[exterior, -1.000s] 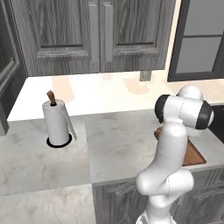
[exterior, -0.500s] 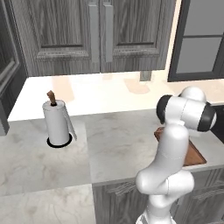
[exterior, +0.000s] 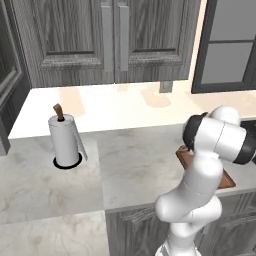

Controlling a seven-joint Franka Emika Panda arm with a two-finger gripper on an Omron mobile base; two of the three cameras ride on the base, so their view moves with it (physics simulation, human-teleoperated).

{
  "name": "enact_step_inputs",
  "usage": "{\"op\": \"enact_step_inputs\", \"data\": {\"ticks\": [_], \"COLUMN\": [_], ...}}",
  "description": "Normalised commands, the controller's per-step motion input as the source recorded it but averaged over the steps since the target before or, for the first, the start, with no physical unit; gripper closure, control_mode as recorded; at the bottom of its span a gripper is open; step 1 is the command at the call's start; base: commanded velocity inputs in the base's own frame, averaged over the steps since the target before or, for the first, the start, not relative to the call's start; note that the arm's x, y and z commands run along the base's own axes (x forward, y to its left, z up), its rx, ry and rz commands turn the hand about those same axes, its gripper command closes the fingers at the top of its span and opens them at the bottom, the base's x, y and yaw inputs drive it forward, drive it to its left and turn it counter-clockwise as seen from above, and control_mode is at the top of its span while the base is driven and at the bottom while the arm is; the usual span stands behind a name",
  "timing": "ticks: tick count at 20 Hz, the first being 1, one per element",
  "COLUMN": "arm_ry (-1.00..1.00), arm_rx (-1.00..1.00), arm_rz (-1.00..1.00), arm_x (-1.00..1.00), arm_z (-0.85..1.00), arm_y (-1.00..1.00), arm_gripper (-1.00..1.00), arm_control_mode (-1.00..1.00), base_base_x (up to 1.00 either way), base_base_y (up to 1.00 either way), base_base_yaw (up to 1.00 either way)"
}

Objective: Pick up the sponge from the counter and clean the cutting board by briefly scrubbing or pressing down on the cutting board. Once finished, release the sponge.

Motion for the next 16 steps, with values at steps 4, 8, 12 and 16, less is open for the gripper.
{"op": "enact_step_inputs", "data": {"ticks": [4, 8, 12, 16], "arm_ry": [0.0, 0.0, 0.0, 0.03], "arm_rx": [-0.03, -0.04, -0.05, -0.05], "arm_rz": [0.0, 0.0, 0.0, 0.0], "arm_x": [-0.27, -0.06, 0.0, 0.07], "arm_z": [-0.3, -0.12, -0.04, 0.0], "arm_y": [1.0, 1.0, 1.0, 1.0], "arm_gripper": [1.0, 1.0, 1.0, 1.0], "arm_control_mode": [-1.0, -1.0, -1.0, -1.0], "base_base_x": [0.0, 0.0, 0.0, 0.0], "base_base_y": [0.0, 0.0, 0.0, 0.0], "base_base_yaw": [0.0, 0.0, 0.0, 0.0]}}
